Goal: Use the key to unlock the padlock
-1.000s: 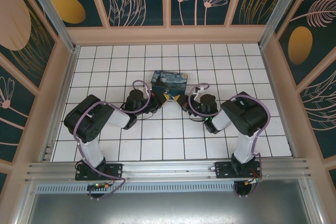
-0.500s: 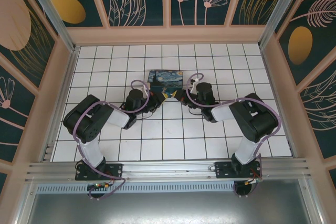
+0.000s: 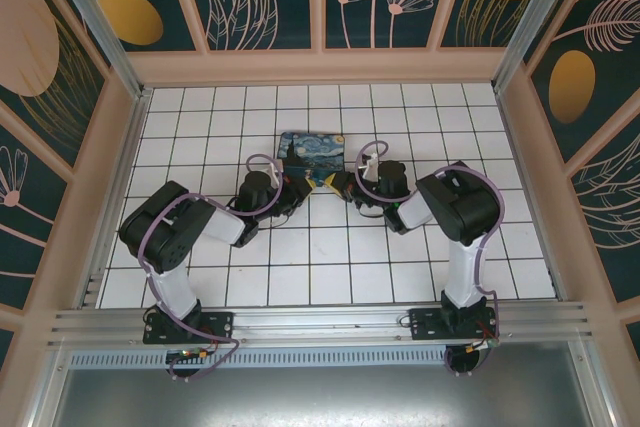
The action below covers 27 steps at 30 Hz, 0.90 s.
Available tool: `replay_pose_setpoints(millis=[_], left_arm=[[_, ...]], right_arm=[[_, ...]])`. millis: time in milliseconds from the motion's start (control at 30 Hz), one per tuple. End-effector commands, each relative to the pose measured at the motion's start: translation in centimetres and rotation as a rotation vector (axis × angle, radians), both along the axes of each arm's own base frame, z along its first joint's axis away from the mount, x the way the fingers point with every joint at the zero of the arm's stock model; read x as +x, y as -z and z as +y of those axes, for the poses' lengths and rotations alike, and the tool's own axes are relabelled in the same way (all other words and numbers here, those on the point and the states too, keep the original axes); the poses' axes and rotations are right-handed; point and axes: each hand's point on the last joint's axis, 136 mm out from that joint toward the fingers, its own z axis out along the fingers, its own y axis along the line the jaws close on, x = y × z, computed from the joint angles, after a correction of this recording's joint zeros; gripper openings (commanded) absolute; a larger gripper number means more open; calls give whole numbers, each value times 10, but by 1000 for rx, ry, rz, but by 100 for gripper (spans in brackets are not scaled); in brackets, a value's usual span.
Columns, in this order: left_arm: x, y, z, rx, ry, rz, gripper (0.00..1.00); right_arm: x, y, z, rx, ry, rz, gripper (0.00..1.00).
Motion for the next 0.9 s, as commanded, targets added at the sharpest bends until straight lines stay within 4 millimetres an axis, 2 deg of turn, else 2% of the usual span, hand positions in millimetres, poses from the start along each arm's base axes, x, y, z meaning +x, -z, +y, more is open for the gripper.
replay_pose_setpoints(millis=[0, 167, 367, 700, 867], left_arm=[[-50, -56, -42, -152, 294, -130, 0], [-50, -67, -38, -191, 275, -174, 0], [-52, -76, -37, -245, 268, -211, 0], [-56, -76, -39, -241, 304, -233, 0], [-60, -73, -42, -236, 338, -231, 0]], right_arm=[[-10, -36, 25, 95, -118, -107, 0], [-22, -35, 17, 126, -101, -92, 0], [-33, -52, 10, 197, -87, -108, 0], [-29, -73, 11, 226, -115, -151, 0], [-22, -81, 20, 198, -171, -186, 0]])
